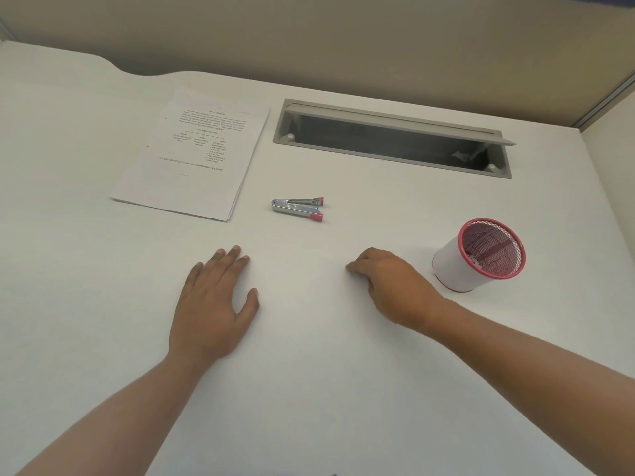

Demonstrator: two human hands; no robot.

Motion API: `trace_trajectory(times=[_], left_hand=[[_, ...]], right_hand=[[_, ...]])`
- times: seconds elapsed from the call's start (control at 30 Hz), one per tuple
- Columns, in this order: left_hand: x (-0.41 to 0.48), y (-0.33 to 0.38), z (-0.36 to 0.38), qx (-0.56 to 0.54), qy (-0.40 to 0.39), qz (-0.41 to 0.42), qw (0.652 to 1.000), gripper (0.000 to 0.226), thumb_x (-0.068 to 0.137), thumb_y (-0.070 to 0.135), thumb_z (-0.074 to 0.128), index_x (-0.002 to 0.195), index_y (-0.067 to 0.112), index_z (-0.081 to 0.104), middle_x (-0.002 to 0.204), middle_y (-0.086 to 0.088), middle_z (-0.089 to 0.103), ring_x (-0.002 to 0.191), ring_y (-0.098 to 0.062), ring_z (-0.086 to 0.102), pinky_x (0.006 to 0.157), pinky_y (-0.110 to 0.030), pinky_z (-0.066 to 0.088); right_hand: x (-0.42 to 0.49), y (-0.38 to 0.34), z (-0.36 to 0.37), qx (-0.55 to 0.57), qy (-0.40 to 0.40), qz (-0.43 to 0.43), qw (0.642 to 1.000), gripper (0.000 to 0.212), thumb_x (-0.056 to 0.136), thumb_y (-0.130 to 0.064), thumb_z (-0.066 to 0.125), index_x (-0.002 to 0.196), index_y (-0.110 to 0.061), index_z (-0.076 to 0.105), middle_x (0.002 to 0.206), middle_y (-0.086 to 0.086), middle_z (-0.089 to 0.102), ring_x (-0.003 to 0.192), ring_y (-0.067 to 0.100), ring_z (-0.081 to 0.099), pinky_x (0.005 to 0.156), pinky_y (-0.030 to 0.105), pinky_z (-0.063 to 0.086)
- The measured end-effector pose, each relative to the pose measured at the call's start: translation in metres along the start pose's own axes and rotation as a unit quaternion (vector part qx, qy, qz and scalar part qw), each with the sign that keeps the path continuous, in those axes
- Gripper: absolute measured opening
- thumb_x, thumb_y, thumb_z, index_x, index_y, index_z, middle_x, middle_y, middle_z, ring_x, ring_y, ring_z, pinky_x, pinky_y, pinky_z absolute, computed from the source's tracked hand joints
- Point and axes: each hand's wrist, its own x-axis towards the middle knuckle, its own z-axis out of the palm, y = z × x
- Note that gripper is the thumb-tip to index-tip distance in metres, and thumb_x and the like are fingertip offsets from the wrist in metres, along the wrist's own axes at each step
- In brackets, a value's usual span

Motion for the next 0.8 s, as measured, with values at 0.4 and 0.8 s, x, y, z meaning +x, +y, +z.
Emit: trace_trajectory(times=[0.4,0.8], left_hand=[[-0.001,0.003,-0.002,-0.003,0.002,-0.003,1.000,0.062,0.093,0.050,0.037,0.146,0.022,0.046,0.161,0.006,0.037,0.151,-0.015,0.029,0.125,-0.041,0.017],[-0.001,0.002,-0.001,-0.003,0.005,-0.001,1.000,0.060,0.093,0.049,0.039,0.146,0.022,0.046,0.161,0.006,0.037,0.151,-0.015,0.029,0.125,-0.042,0.018]], right_hand=[[0.002,0.002,-0.012,0.109,0.081,0.172,0.976,0.024,0.086,-0.008,0.056,0.105,-0.013,0.070,0.094,0.003,0.073,0.087,0.021,0.066,0.081,0.032,0.053],[0.011,-0.012,-0.006,0.099,0.038,0.154,0.982,0.041,0.075,0.002,0.061,0.113,-0.011,0.066,0.098,0.004,0.069,0.091,0.021,0.063,0.088,0.037,0.052]])
